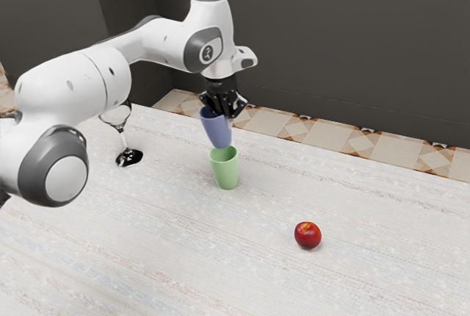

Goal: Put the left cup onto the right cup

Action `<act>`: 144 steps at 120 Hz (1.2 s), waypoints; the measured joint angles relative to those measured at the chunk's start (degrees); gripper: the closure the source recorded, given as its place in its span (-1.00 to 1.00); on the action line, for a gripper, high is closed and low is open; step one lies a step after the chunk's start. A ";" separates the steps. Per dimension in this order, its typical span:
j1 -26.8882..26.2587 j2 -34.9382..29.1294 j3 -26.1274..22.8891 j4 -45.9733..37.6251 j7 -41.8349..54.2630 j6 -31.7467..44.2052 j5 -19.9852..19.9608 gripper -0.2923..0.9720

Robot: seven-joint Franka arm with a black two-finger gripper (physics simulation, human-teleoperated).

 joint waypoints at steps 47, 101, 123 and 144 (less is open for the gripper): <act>-0.95 -1.91 -0.43 -1.52 -1.32 -4.45 -0.29 0.71; -0.89 -0.70 -0.90 -0.01 -2.10 -5.05 -0.56 0.71; -0.96 -0.52 -0.80 0.17 -2.18 -5.09 -0.73 0.23; -0.95 -2.26 -0.82 1.39 -2.24 -6.20 -0.50 -0.20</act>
